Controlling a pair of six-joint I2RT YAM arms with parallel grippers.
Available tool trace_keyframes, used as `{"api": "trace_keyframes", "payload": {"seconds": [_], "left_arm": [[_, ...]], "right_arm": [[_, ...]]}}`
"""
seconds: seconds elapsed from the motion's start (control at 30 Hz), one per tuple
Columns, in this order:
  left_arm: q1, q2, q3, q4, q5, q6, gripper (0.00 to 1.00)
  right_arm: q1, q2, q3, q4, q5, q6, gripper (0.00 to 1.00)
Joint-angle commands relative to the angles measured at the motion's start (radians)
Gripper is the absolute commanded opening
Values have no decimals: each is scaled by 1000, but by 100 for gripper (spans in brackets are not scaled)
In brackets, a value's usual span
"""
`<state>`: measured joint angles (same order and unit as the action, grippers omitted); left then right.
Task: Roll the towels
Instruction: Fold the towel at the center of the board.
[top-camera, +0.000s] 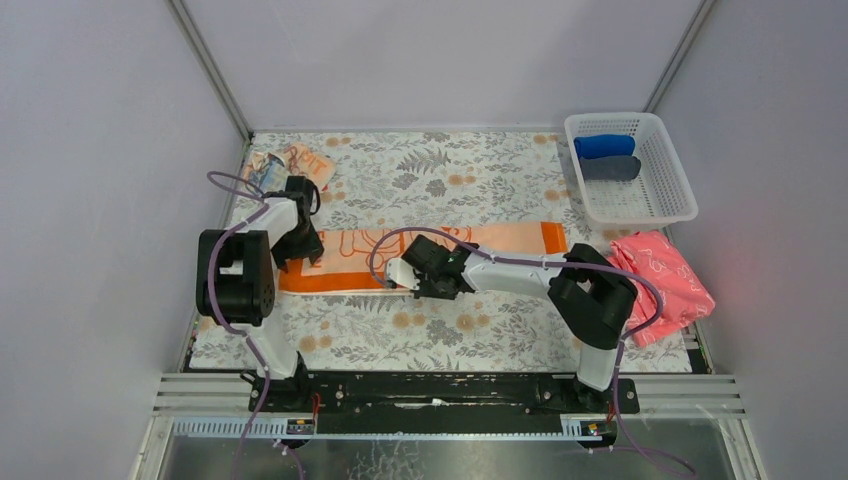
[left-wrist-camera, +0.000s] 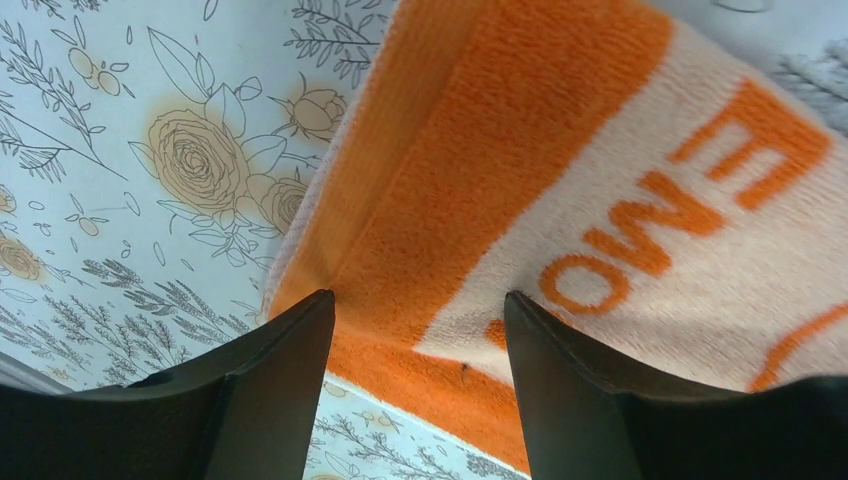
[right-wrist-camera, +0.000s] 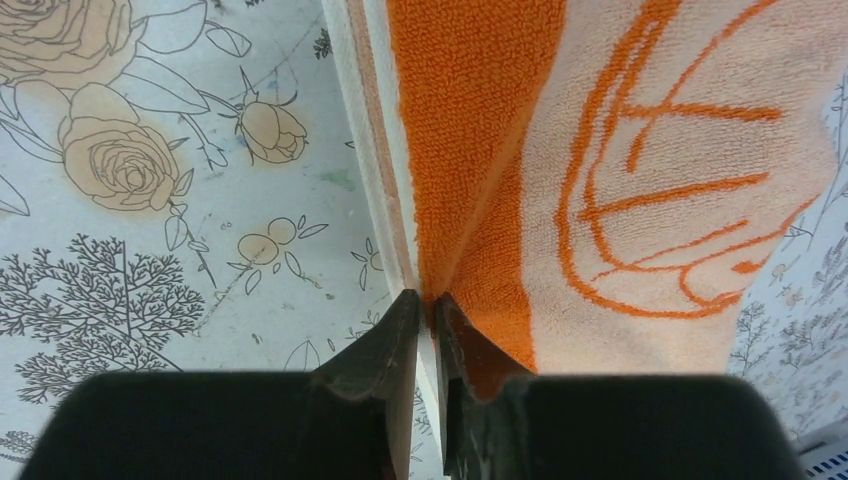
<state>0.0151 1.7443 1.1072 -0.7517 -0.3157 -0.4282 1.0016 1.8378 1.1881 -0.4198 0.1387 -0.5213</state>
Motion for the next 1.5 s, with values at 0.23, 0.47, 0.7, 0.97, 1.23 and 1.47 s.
{"api": "trace_keyframes", "payload": {"seconds": [0.23,0.47,0.7,0.97,1.23,1.47], "left_arm": [[70,38,-47,-7,-28,-24,61],[68,-105,-28,-27,-12,-76,61],[10,-81,63,-19,44,-91,62],[69,77,25,23,136,-83,62],[221,20,-117,36,151,-64,62],[209,-70,-93,36,162,-64,68]], "right_arm": [[-33,-122,-12,-15,-96,141,60],[-264,-313,-126,38,-181,371,64],[-421,-320,-240,74,-118,607,64],[-540,-246,-286,45,-76,709,65],[-606,-241,-310,28,-23,807,65],[-611,-328,-248,10,-37,773,67]]}}
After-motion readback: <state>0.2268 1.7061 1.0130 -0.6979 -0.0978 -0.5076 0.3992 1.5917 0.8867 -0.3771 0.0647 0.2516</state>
